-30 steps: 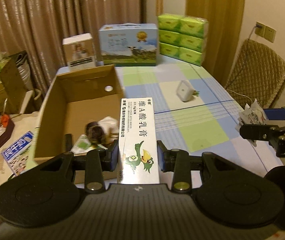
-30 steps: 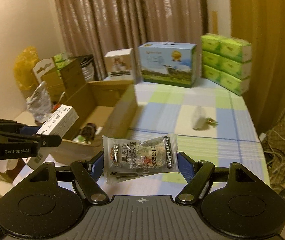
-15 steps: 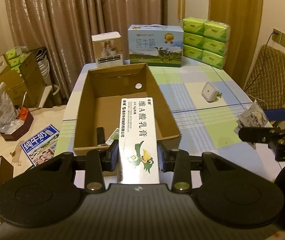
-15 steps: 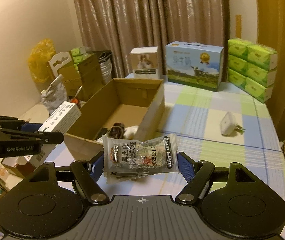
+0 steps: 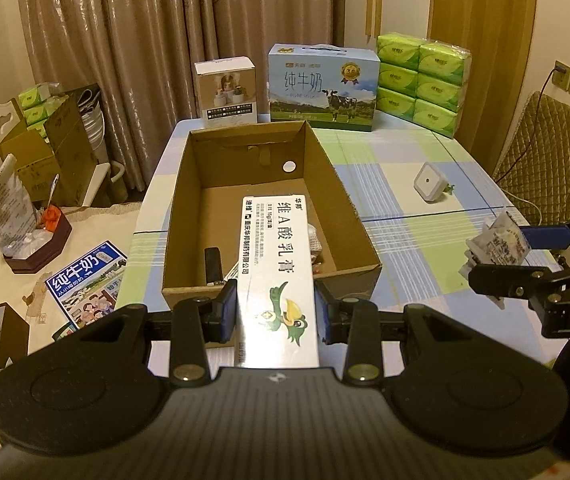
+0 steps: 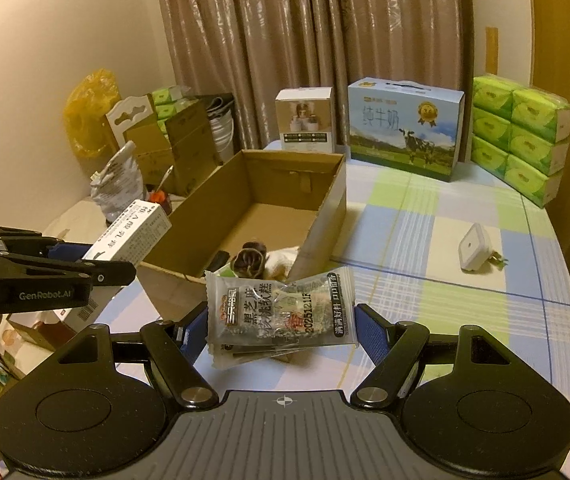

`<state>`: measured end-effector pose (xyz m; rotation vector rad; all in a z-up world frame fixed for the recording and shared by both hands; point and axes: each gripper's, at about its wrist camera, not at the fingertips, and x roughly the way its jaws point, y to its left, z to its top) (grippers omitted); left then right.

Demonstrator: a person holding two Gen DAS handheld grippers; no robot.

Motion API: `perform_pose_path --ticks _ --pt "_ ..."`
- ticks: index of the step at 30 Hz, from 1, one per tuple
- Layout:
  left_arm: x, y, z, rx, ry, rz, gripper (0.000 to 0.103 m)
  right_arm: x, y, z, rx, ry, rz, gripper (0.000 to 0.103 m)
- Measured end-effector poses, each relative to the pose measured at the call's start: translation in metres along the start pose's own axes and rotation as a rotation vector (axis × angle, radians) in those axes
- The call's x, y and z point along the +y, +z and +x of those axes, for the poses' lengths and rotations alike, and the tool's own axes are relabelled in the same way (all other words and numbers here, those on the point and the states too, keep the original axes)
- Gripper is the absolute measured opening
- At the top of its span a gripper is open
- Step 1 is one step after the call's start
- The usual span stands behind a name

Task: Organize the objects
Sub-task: 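Carry the ointment box and snack packet over the cardboard box with both tools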

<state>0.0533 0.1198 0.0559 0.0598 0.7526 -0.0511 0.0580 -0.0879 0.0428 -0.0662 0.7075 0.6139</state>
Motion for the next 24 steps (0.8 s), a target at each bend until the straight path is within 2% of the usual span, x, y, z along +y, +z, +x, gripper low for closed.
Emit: perform_pose_path --ticks 24 --pt "0.021 0.004 0.022 0.027 0.001 -0.001 0.033 0.022 0.012 0.035 0.030 0.018 -0.048 0.073"
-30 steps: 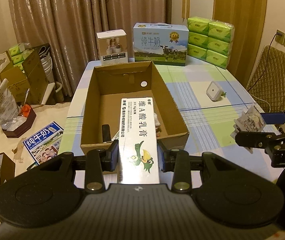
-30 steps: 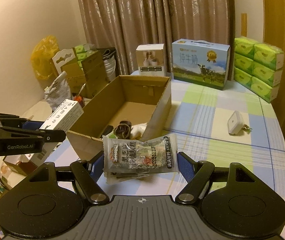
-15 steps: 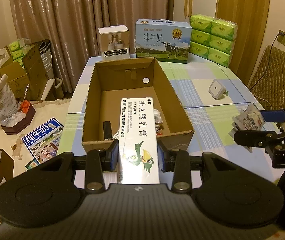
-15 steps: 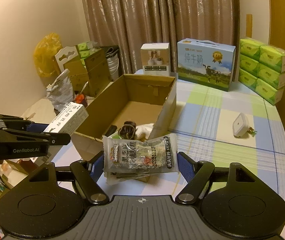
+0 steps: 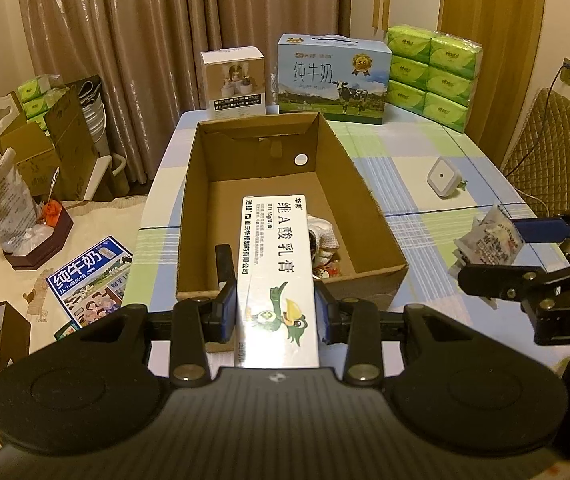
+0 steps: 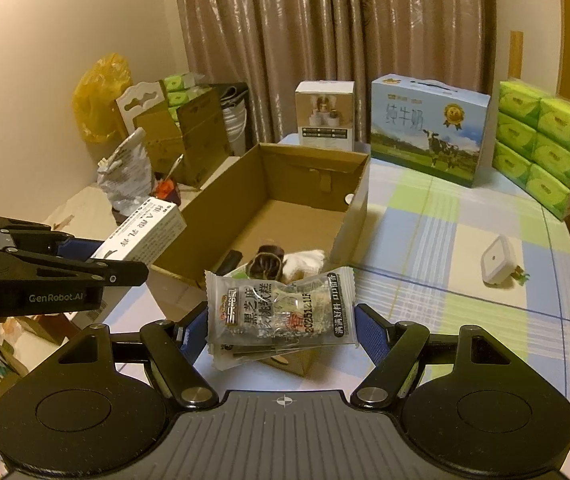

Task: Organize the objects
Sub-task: 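Carry the ointment box and snack packet over the cardboard box with both tools, then open both tools to drop the ointment box and snack packet into the box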

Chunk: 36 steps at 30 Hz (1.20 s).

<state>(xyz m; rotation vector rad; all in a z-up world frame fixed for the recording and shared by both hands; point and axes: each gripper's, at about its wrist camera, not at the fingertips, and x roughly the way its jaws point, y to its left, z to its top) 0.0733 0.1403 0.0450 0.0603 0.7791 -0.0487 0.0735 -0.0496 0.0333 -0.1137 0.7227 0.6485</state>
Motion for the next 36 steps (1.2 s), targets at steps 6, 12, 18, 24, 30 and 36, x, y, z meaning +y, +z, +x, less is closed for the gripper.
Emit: perform_pose_path --ticks 6,12,18,24,30,36 --pt "0.006 0.006 0.010 0.006 -0.004 0.004 0.033 0.004 0.010 0.015 0.006 0.012 -0.008 0.073" --pt "0.009 0.013 0.020 0.013 -0.006 0.011 0.033 0.008 0.018 0.030 0.015 0.022 -0.022 0.073" --pt "0.015 0.018 0.028 0.019 -0.006 0.013 0.033 0.008 0.027 0.041 0.018 0.028 -0.027 0.073" --pt "0.021 0.025 0.035 0.021 -0.003 0.018 0.033 0.009 0.033 0.048 0.017 0.029 -0.030 0.073" --pt "0.031 0.036 0.045 0.030 -0.004 0.021 0.033 0.003 0.047 0.062 0.013 0.023 -0.018 0.073" --pt "0.039 0.051 0.063 0.039 0.002 0.029 0.033 -0.003 0.060 0.077 0.016 0.020 -0.010 0.073"
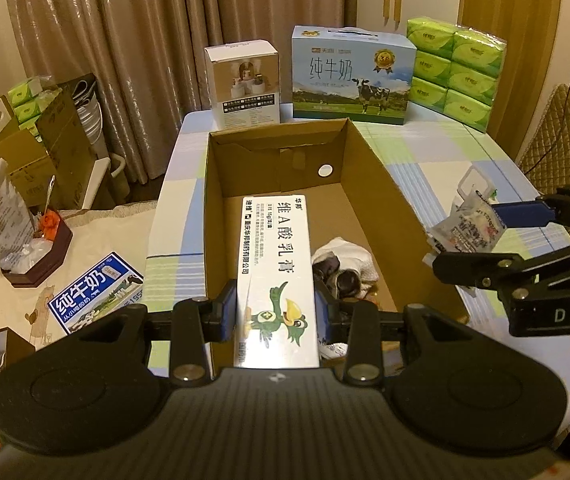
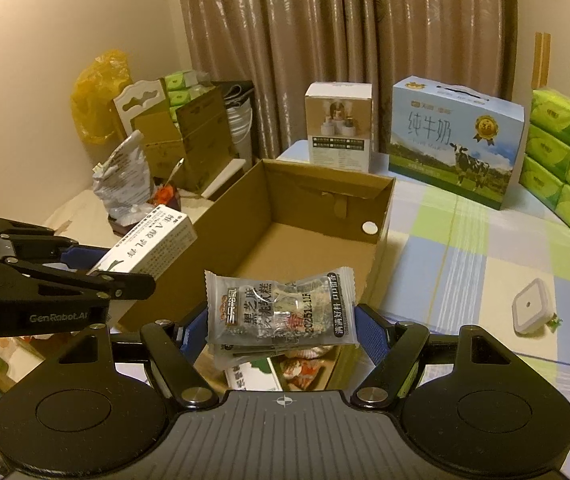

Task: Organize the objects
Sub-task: 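Open both tools to drop the ointment box and snack packet into the box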

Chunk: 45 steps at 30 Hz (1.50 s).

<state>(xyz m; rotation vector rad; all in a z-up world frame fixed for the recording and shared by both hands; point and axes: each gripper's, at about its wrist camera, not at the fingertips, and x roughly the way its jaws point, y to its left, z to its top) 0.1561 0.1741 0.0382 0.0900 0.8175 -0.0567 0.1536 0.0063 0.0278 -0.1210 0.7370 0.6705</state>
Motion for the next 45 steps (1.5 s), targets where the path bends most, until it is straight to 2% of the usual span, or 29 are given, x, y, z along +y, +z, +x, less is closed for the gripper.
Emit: perform_pose_path --ticks 10,13,34,36,37,38,45 --pt "0.007 0.015 0.037 0.005 0.014 0.005 0.033 -0.009 0.002 0.022 0.023 -0.010 0.013 0.073" --pt "0.014 0.016 0.044 -0.014 0.013 -0.020 0.038 -0.010 0.001 0.026 0.042 -0.004 0.008 0.073" --pt "0.029 0.006 0.041 -0.013 0.023 -0.060 0.040 -0.013 0.009 0.040 0.019 0.017 0.034 0.073" --pt "0.031 0.005 0.041 -0.013 0.029 -0.064 0.040 -0.015 0.013 0.044 -0.006 0.032 0.043 0.081" --pt "0.032 0.005 0.042 -0.012 0.030 -0.067 0.040 -0.017 0.016 0.046 -0.019 0.045 0.051 0.090" --pt "0.033 0.005 0.042 -0.012 0.030 -0.071 0.042 -0.019 0.018 0.048 -0.030 0.063 0.064 0.094" --pt "0.035 0.001 0.042 -0.014 0.029 -0.081 0.046 -0.032 0.024 0.043 -0.052 0.051 0.101 0.094"
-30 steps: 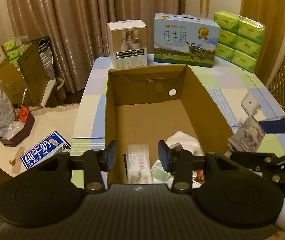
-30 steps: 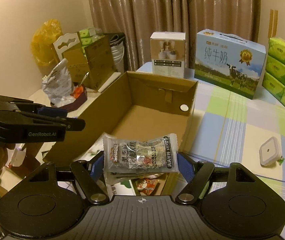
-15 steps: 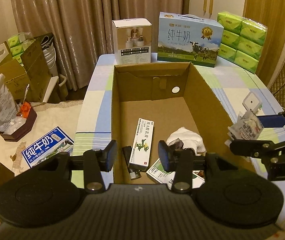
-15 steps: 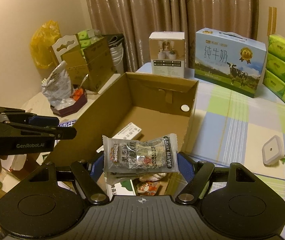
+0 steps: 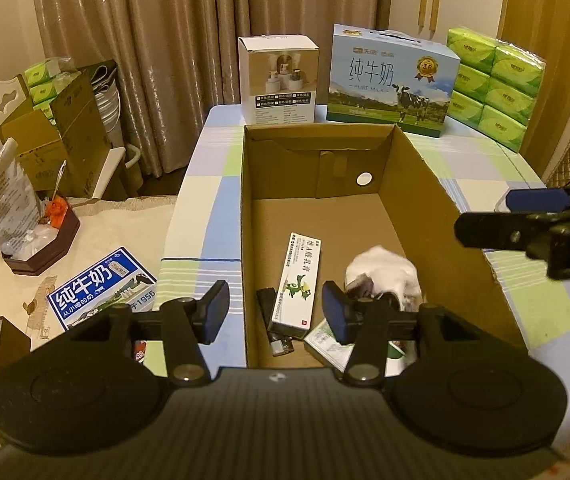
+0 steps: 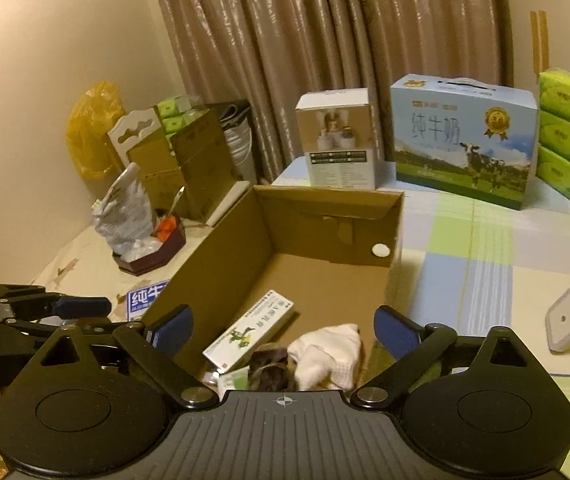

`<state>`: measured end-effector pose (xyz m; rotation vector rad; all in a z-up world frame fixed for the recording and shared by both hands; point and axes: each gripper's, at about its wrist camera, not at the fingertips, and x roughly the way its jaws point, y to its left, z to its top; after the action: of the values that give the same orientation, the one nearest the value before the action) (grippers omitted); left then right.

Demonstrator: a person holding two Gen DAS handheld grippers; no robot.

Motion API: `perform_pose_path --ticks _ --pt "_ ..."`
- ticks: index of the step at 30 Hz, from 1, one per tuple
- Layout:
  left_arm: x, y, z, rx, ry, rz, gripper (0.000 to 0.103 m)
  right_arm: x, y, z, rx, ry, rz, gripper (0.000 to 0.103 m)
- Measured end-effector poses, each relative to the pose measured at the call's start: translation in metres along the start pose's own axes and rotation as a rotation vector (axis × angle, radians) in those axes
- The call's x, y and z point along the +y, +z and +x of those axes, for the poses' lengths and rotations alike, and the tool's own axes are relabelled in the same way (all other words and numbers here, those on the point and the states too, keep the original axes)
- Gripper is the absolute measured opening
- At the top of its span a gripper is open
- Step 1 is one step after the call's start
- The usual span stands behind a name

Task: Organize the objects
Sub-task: 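Open both tools to drop the ointment box and snack packet into the box, then move both open tools toward the night light and green candy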

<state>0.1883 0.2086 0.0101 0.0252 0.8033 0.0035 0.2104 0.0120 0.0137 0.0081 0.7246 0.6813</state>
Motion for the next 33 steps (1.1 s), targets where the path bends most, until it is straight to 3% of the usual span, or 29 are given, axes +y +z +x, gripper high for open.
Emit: perform_pose_path --ticks 9,28,33 --pt "-0.007 -0.011 -0.014 0.004 -0.002 -0.018 0.054 -0.002 -0.023 -0.024 0.033 -0.022 0.018 0.094" --pt "-0.043 -0.034 -0.074 -0.041 -0.006 -0.059 0.096 0.003 -0.061 -0.102 0.014 -0.060 0.056 0.095" --pt "-0.053 -0.037 -0.090 -0.070 -0.017 -0.068 0.102 -0.007 -0.071 -0.123 0.001 -0.085 0.077 0.096"
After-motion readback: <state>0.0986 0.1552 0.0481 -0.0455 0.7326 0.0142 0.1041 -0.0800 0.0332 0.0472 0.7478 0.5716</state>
